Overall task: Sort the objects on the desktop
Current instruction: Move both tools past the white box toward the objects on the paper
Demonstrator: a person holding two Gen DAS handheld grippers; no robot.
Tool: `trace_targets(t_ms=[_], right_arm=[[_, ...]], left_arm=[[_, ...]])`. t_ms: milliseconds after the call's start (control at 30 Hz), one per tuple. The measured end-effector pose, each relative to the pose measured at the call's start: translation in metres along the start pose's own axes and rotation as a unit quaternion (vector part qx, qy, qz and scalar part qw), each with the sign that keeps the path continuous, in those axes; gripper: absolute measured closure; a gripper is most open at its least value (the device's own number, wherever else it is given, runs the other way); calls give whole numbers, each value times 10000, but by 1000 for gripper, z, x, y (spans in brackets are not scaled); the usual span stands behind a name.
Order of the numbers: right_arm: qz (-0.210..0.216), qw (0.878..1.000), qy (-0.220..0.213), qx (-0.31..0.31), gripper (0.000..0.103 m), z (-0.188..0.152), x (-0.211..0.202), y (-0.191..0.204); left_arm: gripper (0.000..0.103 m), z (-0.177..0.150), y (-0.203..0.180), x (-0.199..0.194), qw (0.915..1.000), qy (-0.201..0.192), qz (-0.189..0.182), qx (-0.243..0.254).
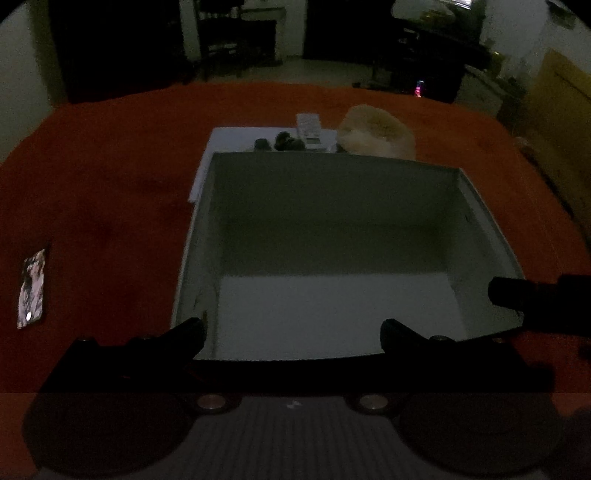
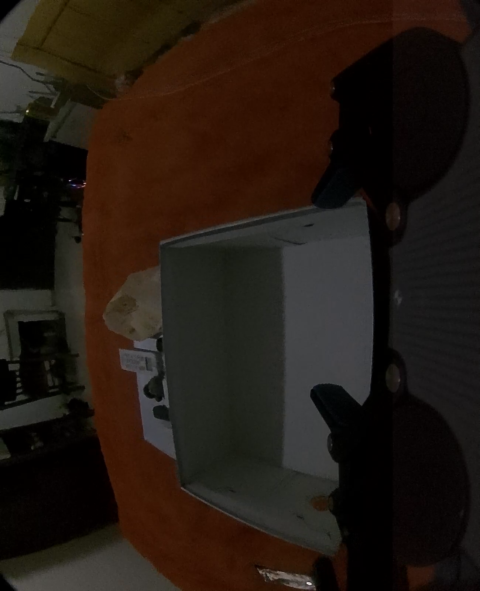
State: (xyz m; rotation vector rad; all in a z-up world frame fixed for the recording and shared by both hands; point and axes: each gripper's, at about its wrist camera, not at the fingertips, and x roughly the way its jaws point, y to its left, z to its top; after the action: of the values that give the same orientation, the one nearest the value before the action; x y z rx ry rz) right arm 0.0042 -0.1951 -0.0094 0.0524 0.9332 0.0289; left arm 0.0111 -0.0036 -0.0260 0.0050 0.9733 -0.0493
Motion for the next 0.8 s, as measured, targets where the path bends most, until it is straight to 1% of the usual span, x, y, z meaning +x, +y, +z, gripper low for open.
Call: trace_targets(t_ms=[100,233,300,367,433,500,600,700,767,800], right_arm=[[-17,9999,37,-98,0,1,1,2],[131,9998,176,-14,0,8,2,-1],[129,9998,153,-39,0,13,1,-2],[102,9999,115,-77,0,17,0,-3],[116,9998,76,-123,0,22,-1,-3],[174,9996,52,-195,0,28,-3,-2],[253,9993,4,-275,0,37,-9,-1],[312,9990,39,-330,0,55,-13,0],[348,9983,117,-460,0,72,-12,3],[367,9978,156,-525,0,80,-12,4]], left_arm=[[0,1,-3,-1,10000,5,19,87],[0,7,2,1,9999,115,-7,32],[0,12,6,1,9999,142,36,1],[0,19,11,2,9996,266,-15,-111],[0,25,16,6,9982,533,-162,-204],[0,32,21,9,9970,700,-284,-189],[0,45,28,5,9974,666,-207,-167],[0,63,30,-4,9981,614,-102,37],[0,78,31,-14,9989,463,-67,97],[0,84,33,-20,9994,328,-124,11]])
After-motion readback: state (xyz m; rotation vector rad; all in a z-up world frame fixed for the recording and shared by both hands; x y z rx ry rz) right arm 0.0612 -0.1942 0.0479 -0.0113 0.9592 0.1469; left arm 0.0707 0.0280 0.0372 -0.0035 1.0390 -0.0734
